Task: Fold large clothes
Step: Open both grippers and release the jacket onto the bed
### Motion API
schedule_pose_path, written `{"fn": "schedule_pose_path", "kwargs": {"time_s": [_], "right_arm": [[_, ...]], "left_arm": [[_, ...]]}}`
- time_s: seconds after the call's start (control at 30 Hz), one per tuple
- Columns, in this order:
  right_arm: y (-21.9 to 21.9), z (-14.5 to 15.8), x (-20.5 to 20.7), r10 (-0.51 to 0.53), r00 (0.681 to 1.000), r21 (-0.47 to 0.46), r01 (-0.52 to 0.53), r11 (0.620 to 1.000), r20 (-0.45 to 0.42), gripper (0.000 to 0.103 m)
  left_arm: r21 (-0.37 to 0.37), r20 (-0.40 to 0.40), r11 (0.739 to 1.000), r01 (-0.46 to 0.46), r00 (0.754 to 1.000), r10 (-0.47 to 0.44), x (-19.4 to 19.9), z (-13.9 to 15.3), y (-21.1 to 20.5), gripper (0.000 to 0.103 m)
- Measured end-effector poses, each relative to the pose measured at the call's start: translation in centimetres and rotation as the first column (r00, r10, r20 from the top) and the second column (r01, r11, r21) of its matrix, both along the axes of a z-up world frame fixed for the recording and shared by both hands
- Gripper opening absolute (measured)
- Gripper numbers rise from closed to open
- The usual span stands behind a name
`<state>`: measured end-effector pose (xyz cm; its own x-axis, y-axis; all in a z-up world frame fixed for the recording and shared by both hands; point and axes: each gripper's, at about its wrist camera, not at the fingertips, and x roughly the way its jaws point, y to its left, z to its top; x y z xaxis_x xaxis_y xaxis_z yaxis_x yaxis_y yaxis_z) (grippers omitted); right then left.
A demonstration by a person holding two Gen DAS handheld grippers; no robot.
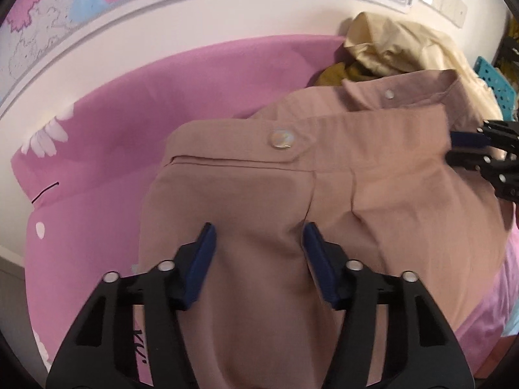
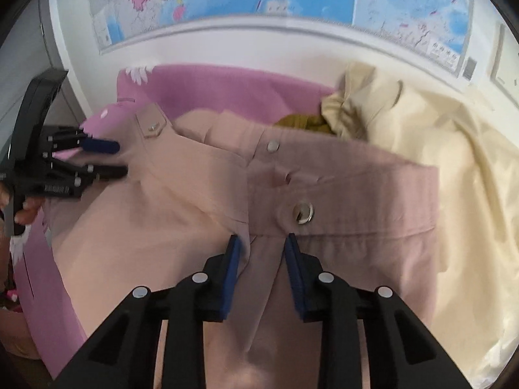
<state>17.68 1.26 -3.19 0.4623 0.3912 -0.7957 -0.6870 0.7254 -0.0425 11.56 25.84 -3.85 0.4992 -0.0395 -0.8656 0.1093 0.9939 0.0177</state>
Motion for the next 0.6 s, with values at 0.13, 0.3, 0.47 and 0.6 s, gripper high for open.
{"fn": "schedule_pose_path", "kwargs": {"time_s": [0.13,0.3,0.47,0.6], "right_arm": [[0.0,-0.2,-0.5,0.021,1.000,0.002,-0.020,1.000,-0.018,0.038],[-1.5,0.2,-0.8,0.003,1.000,0.013,-0.002,1.000,-0.024,0.030],[-0.8,-1.5,-1.4,0.005,1.000,-0.079,-0.003,0.997,0.027,0.002],[-2.3,0.5,-1.3,-0.047,0.998,0.028,0.046,0.999,0.051,0.003]], "left_arm": [[0.000,-0.001,1.000,-0.024,1.000,0.024,0.0,-0.1,0.5,0.039],[-0.013,-0.008,0.998,-0.066,0.998,0.066,0.4,-0.1,1.6,0.034],[-0.001,0.005,0.998,-0.067,0.998,0.067,0.3,0.0,1.2,0.035],[-0.009,0.020,0.997,-0.074,0.997,0.074,-0.1,0.3,1.3,0.035]]}}
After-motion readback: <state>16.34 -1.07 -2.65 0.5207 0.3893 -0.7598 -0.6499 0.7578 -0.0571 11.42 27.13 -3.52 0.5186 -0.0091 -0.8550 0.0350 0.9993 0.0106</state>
